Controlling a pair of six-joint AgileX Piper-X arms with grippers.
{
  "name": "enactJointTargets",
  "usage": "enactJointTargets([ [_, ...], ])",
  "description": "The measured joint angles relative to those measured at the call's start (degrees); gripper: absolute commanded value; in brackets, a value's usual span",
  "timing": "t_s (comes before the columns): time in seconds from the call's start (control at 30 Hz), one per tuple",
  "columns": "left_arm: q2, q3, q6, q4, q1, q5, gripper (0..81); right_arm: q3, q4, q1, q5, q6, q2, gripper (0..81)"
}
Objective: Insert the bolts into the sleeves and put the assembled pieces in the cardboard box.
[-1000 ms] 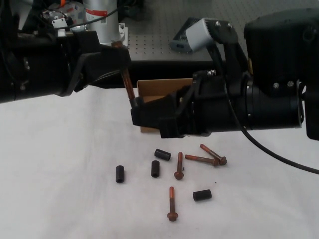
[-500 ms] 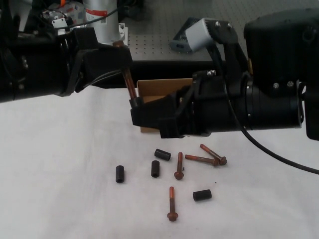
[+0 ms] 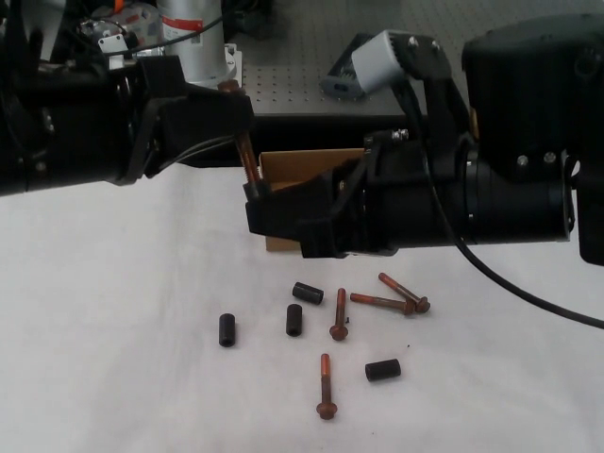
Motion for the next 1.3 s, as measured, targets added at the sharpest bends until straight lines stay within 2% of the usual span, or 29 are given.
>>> enactJointTargets([
  [0.83,0.00,0.00,6.43,2.96,0.00,3.42,0.7,-1.94,0.57,-1.18,-1.19,-0.27,0.64,2.9],
  [1.03,0.00,0.00,8.89,3.26,0.35,6.91,0.2,-2.00,0.56,-1.18,-1.98,-0.61,0.64,2.9],
  [1.13,0.00,0.00,9.19,3.42,0.58,8.90,4.1,-2.24,0.99,-1.18,-3.11,-0.74,0.47,2.9],
  [1.3,0.00,0.00,9.95,3.54,0.69,11.61,20.1,-2.32,1.43,-1.29,-3.49,-0.85,0.39,2.9],
])
